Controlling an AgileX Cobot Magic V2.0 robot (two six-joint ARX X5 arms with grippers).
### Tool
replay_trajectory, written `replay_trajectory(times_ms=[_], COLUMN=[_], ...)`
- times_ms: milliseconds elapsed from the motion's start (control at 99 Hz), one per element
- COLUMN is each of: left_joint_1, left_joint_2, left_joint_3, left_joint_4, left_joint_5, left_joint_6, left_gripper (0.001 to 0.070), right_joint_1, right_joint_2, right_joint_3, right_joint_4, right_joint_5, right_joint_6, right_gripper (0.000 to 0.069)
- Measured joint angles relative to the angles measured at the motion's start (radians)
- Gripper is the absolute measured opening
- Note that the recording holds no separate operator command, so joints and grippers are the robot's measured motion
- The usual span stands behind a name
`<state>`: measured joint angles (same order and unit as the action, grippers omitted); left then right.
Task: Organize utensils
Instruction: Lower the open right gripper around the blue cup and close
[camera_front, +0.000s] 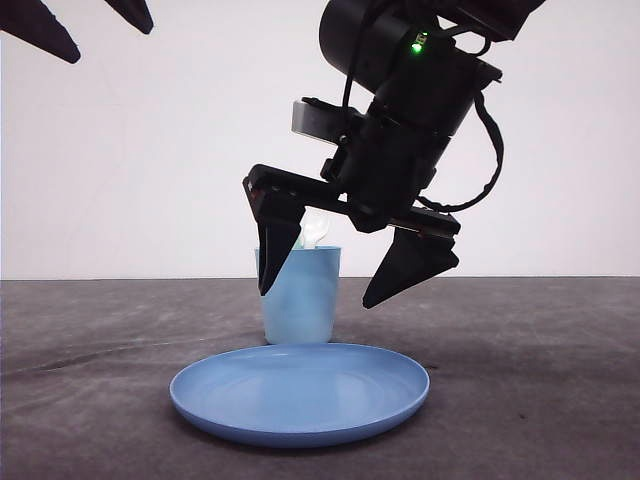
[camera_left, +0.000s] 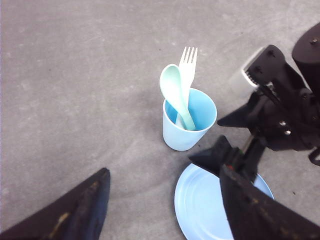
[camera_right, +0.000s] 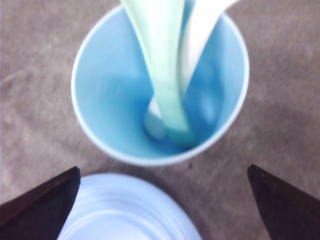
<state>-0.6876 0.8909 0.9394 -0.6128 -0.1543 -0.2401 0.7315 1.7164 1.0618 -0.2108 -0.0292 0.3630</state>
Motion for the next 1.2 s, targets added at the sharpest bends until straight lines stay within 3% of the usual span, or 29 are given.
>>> replay_trajectory(times_ms=[1203], left_joint_1=[0.000], left_joint_2=[0.000], left_joint_3=[0.000], left_joint_4=[0.003], left_joint_5=[0.000], left_joint_6=[0.000], left_gripper=[0.0422], right_joint_1=[-0.021], right_joint_2=[0.153], right_joint_3=[0.126], right_joint_4=[0.063], right_joint_5=[0.002], right_joint_6=[-0.046], right_gripper=[0.0661])
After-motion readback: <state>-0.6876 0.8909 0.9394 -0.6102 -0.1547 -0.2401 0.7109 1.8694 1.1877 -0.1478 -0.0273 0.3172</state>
